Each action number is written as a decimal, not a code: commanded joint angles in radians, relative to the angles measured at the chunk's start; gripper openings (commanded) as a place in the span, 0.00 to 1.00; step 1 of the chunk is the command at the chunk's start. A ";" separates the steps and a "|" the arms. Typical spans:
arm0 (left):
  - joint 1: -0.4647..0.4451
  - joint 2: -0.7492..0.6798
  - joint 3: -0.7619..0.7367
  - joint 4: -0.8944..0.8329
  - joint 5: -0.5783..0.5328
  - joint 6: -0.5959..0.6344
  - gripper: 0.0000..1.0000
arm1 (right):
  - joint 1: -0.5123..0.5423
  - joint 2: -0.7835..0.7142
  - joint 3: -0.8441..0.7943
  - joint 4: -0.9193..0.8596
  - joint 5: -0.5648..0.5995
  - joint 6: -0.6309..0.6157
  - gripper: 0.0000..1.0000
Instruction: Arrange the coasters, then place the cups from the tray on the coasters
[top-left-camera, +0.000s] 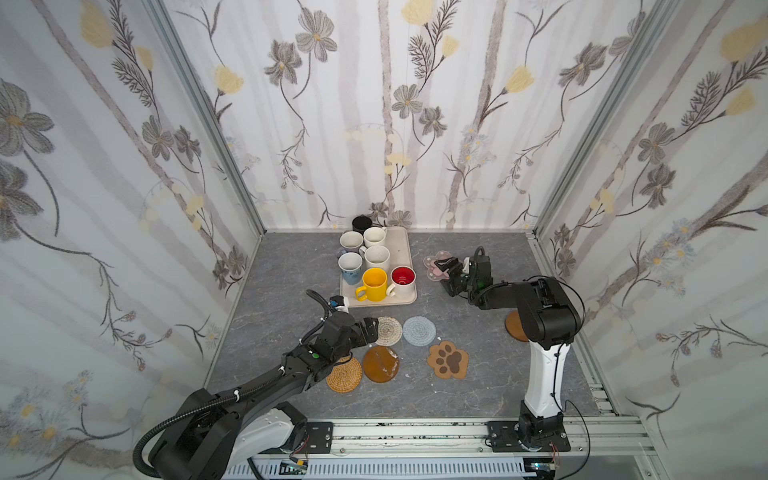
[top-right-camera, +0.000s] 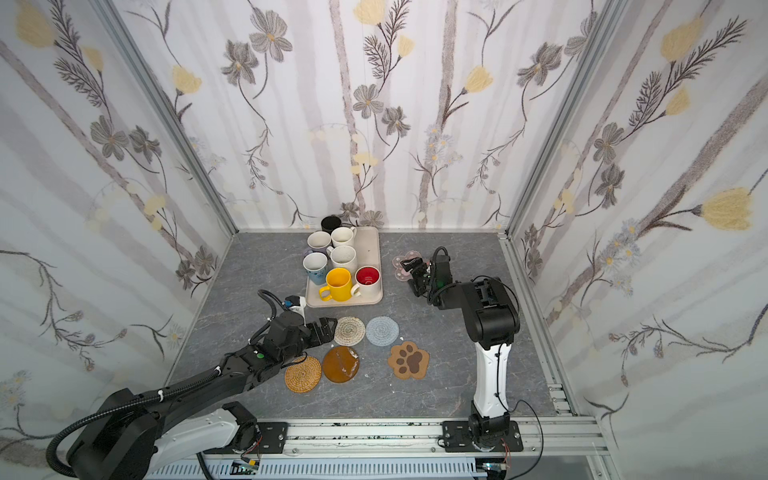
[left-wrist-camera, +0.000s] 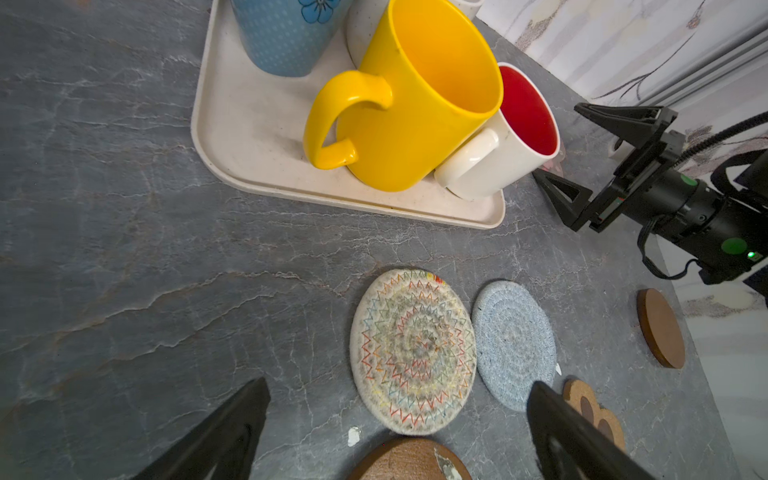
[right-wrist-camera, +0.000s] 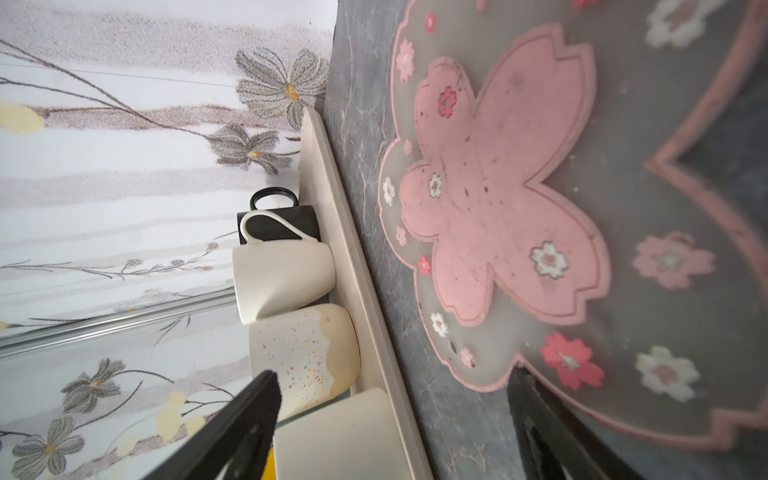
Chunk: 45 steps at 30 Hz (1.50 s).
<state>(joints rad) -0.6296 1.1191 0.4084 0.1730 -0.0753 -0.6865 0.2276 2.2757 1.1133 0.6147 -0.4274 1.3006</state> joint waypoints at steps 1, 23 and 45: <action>0.000 0.028 0.009 0.056 0.007 0.002 1.00 | -0.004 0.034 0.068 -0.063 0.016 -0.005 0.87; -0.198 -0.050 0.132 -0.067 -0.109 0.034 1.00 | -0.079 -0.595 -0.250 -0.477 0.125 -0.498 0.99; -0.394 0.072 0.234 -0.112 -0.192 -0.010 1.00 | -0.558 -1.090 -0.687 -0.711 0.338 -0.440 1.00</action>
<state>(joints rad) -1.0203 1.1828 0.6300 0.0551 -0.2390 -0.6804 -0.3008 1.1969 0.4419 -0.0734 -0.1398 0.8478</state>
